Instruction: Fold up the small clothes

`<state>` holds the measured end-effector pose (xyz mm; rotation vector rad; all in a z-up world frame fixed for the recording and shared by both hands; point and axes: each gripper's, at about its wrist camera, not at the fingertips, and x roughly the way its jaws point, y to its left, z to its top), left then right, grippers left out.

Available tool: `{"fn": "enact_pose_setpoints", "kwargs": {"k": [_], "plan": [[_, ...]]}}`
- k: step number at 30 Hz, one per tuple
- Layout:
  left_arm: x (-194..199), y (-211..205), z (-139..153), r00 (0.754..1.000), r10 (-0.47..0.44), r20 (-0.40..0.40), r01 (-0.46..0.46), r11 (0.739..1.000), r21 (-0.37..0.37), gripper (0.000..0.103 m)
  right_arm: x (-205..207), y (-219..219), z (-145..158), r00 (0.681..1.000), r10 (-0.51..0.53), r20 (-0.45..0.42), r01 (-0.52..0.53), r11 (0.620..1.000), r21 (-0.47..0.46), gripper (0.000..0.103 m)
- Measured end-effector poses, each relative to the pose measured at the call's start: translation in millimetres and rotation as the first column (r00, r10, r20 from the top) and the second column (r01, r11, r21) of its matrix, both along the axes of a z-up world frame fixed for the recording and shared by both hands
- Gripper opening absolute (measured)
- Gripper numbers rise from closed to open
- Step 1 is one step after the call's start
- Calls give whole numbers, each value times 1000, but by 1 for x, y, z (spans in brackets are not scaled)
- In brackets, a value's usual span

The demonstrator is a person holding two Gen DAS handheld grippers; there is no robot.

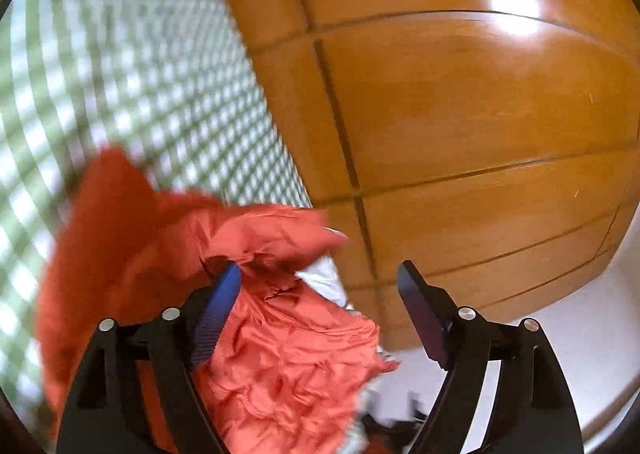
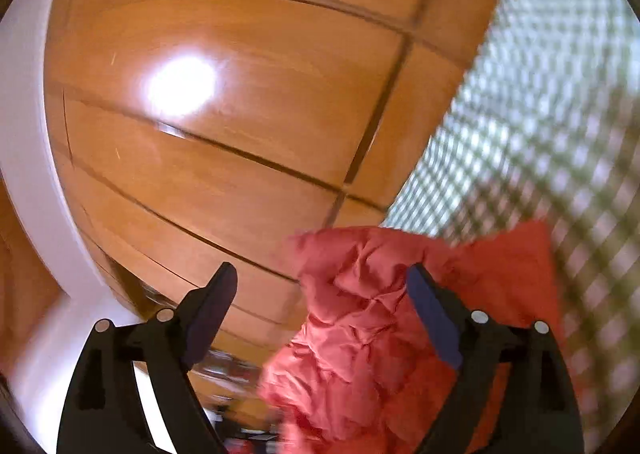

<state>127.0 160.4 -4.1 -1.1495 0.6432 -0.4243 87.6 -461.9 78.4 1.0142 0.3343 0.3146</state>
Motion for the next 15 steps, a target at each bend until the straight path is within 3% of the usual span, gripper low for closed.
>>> {"fn": "enact_pose_setpoints", "kwargs": {"k": [1,3,4,5,6,8,11,13,14,15], "plan": [[-5,-6,13,1000,12,23,-14,997,81,80,1,12,15,1000,5,-21,-8,991,-132,87],[-15,-32,42,995,-14,101,-13,966,256,80,6,43,35,998,19,-53,-37,933,-357,82],[-17,-49,52,990,-54,127,9,945,326,80,15,65,45,996,32,-85,-71,863,-500,81],[-17,-61,57,987,-86,134,30,926,375,80,17,78,47,994,39,-103,-90,822,-562,79],[-15,-83,64,982,-132,133,61,896,440,80,29,100,48,988,43,-146,-130,739,-661,76],[-10,-122,70,966,-227,127,128,838,530,80,44,122,44,976,38,-213,-189,627,-756,71],[6,-167,67,949,-311,52,217,762,610,80,73,146,26,949,42,-312,-294,476,-829,68],[20,-196,60,929,-369,10,269,696,666,80,98,149,3,933,6,-361,-329,427,-842,67],[27,-203,56,928,-373,5,268,676,687,80,104,147,-4,926,-9,-377,-338,424,-840,67],[36,-211,49,929,-370,-10,263,639,723,80,113,139,-17,917,-27,-399,-346,448,-825,67]]}}
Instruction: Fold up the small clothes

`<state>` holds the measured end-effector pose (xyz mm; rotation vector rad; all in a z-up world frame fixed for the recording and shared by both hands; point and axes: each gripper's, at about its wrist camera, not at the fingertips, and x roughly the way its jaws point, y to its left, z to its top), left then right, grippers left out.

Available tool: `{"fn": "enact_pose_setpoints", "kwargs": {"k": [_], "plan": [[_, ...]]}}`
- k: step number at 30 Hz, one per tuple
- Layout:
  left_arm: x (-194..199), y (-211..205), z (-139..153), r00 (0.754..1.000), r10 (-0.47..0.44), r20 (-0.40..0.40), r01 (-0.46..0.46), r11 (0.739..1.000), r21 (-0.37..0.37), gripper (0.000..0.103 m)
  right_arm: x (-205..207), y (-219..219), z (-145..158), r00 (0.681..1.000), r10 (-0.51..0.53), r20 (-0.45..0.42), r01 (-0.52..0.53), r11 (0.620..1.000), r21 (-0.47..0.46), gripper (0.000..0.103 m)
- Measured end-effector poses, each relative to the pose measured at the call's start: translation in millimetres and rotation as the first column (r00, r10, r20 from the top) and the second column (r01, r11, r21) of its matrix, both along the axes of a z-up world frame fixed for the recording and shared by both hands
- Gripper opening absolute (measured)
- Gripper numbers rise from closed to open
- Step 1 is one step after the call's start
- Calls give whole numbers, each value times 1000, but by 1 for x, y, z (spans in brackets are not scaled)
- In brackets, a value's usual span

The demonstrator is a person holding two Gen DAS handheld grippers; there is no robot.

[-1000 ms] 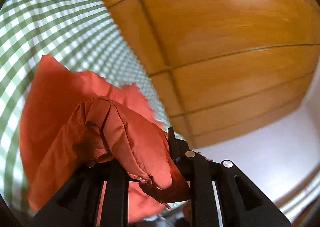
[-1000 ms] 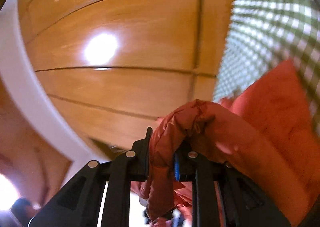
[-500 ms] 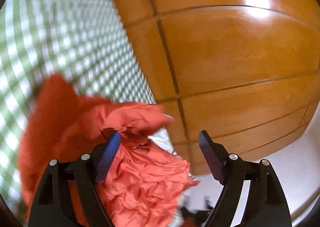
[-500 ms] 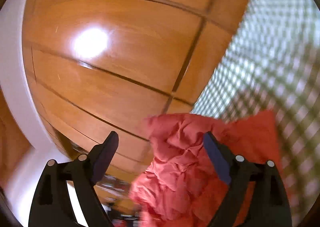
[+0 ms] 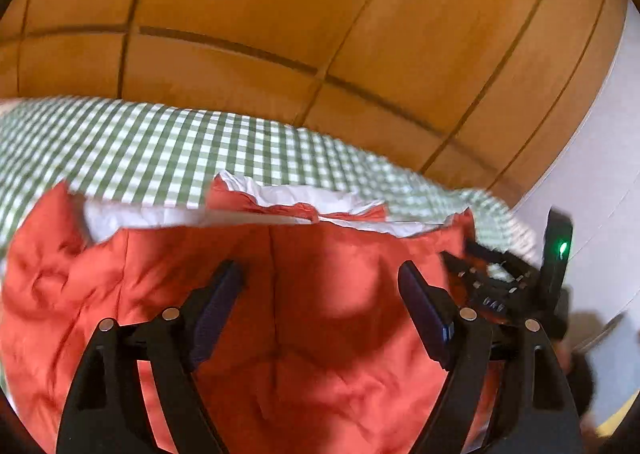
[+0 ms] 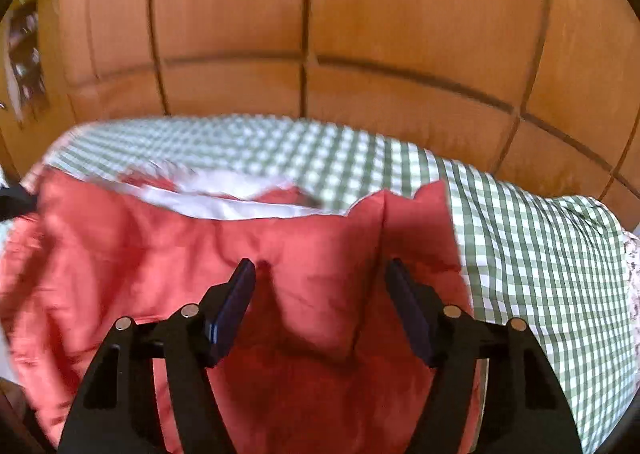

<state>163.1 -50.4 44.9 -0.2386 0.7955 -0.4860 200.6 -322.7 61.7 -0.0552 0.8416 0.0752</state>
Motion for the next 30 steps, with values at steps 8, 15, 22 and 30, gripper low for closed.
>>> {"fn": "enact_pose_setpoints", "kwargs": {"k": [8,15,22,30], "plan": [[45,34,-69,998,22,-53,-23,1000,-17,73,10,-49,-43,993,-113,-24,115,955,274,74],[39,43,-81,999,26,-24,-28,996,-81,72,-3,-45,-38,991,-129,31,114,947,302,78],[12,20,-42,997,81,13,-80,996,-24,72,-4,-40,-38,990,-130,47,111,951,288,81],[1,-64,0,987,-19,161,2,995,104,83,-4,-38,-38,991,-122,47,103,952,289,85]]}}
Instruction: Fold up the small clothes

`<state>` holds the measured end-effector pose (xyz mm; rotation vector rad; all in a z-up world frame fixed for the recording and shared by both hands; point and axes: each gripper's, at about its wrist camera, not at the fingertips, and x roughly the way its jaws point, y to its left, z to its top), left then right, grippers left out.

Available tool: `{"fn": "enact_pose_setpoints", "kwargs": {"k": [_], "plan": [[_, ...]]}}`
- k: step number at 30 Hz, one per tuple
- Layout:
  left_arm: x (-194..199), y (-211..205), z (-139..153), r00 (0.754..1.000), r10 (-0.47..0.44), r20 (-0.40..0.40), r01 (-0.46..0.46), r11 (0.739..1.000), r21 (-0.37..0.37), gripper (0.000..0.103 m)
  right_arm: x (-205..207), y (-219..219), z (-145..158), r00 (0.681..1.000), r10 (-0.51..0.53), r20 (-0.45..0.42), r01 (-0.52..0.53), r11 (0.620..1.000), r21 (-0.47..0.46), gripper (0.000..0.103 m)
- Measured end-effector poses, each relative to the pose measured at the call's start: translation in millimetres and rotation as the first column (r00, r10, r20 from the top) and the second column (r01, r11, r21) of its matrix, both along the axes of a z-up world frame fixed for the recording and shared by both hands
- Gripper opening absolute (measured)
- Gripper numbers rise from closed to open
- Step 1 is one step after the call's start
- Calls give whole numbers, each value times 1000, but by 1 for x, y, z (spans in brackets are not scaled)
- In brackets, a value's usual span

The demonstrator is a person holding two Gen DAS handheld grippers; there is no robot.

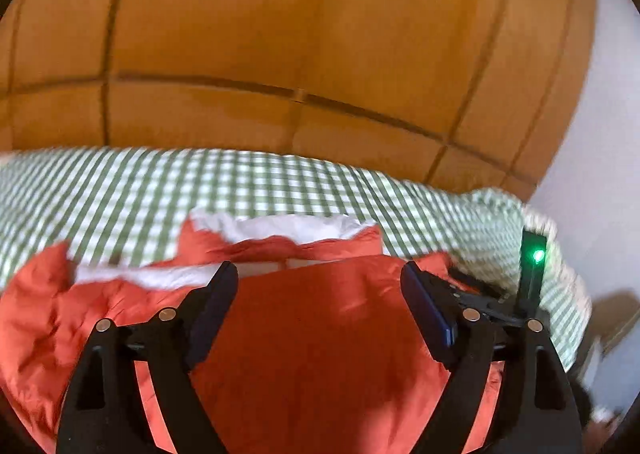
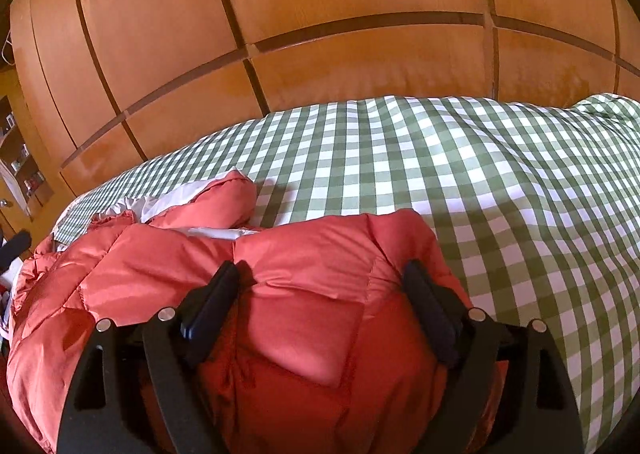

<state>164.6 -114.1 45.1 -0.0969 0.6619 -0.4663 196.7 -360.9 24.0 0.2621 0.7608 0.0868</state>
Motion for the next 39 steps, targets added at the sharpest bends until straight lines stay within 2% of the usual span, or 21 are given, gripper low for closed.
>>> {"fn": "enact_pose_setpoints", "kwargs": {"k": [2,3,4,5,6,8,17,19,21,23,24,26,28,31,33,36,39], "plan": [[13,-17,-13,1000,9,-18,-7,995,98,85,-1,0,0,1000,0,3,0,1000,3,85],[25,-25,-29,999,21,-44,-14,988,157,85,-1,0,1,1000,-1,4,1,1000,4,85],[35,-27,-44,997,33,-67,-20,982,185,88,-1,-1,1,1000,-3,7,3,1000,10,85],[44,-24,-57,994,38,-100,-20,985,173,94,0,-3,1,1000,-7,11,7,1000,22,85],[54,-17,-67,989,31,-143,-15,993,114,95,0,-6,1,1000,-9,14,9,999,40,86],[61,-12,-73,987,18,-157,-6,997,72,96,1,-8,1,1000,-9,11,9,999,52,87],[55,-21,-80,990,13,-142,0,996,88,97,2,-6,3,1000,-4,17,4,999,40,89],[48,-20,-75,991,27,-133,-12,994,109,97,-4,-7,6,999,0,52,-2,999,49,91],[39,-13,-68,992,32,-125,-18,993,114,97,-19,-12,15,990,-1,142,-12,996,84,101],[31,-1,-61,990,40,-137,-26,994,107,97,-30,-18,21,982,-31,184,13,995,98,101],[26,10,-56,989,58,-138,-44,994,100,97,-33,-19,24,982,-52,182,36,995,92,101],[20,27,-50,988,95,-121,-83,992,98,97,-36,-17,32,985,-132,110,130,991,25,101],[14,53,-44,982,167,-93,-156,981,112,97,-38,-9,41,981,-174,85,178,983,-43,101],[13,86,-48,969,238,-66,-227,963,148,97,-38,5,45,979,-166,119,180,977,-115,101],[20,104,-60,960,261,-102,-244,958,152,97,-30,14,38,984,-153,88,165,973,-163,101],[26,109,-77,962,245,-122,-229,965,131,99,-8,20,17,990,-131,-47,119,972,-205,101],[32,112,-81,963,235,-130,-220,969,116,99,-10,15,18,987,-154,-50,142,971,-195,101]]}}
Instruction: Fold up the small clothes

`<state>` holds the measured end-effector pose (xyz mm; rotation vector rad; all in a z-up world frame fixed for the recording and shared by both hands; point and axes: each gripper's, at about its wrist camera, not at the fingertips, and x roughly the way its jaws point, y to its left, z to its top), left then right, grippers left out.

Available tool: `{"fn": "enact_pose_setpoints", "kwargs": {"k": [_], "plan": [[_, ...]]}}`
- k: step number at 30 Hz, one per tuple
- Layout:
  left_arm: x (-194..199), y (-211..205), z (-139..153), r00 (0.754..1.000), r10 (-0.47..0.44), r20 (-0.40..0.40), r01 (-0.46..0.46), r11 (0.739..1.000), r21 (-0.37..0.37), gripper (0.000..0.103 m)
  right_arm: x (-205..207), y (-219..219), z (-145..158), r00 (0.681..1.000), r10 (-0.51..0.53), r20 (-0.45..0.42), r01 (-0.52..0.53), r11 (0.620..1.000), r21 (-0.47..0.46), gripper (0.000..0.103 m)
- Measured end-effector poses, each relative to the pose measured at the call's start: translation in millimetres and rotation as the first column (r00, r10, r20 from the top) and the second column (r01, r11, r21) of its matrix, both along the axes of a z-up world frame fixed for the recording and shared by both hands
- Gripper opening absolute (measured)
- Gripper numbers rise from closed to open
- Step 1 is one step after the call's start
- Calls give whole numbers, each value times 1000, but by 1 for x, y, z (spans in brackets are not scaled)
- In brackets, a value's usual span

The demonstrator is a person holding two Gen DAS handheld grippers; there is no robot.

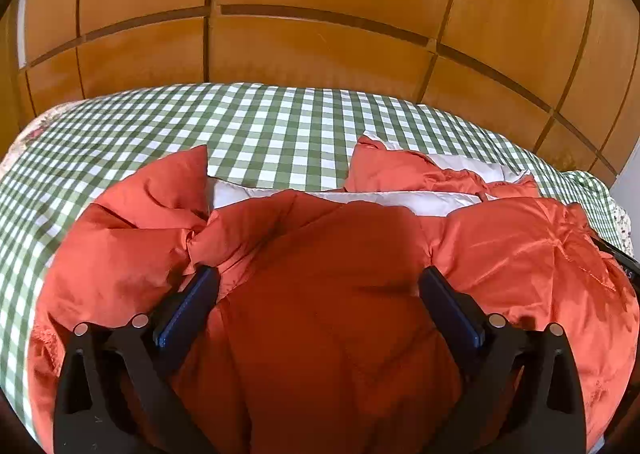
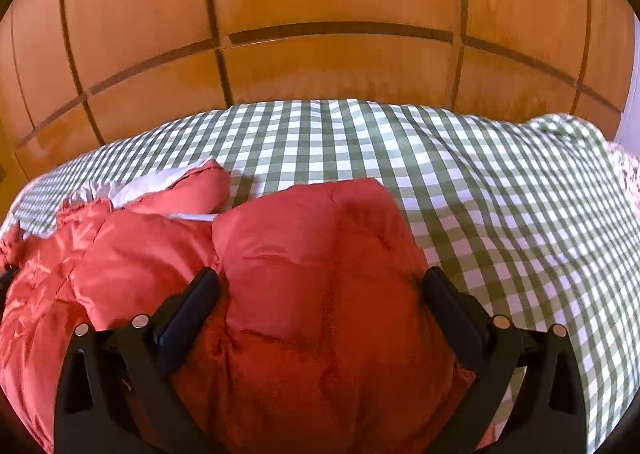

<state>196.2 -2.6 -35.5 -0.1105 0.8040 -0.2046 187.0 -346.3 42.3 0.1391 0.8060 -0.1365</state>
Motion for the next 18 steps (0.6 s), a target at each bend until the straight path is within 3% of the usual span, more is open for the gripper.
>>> {"fn": "enact_pose_setpoints", "kwargs": {"k": [3,6,8,13,18], "plan": [[-9,12,7,1000,-1,4,1,997,-78,99,-25,8,23,997,-56,45,58,997,-45,101],[-33,31,19,998,56,27,-49,981,-187,99,-71,30,56,982,-12,186,14,1000,-7,101],[-50,44,27,994,90,61,-74,970,-230,99,-89,47,63,977,28,211,-31,999,8,101],[-93,81,39,963,234,138,-205,960,-192,99,-100,87,51,978,85,190,-77,996,-52,101],[-113,109,16,959,280,51,-264,941,-214,99,-76,104,-5,996,84,31,-75,974,-214,101]]}}
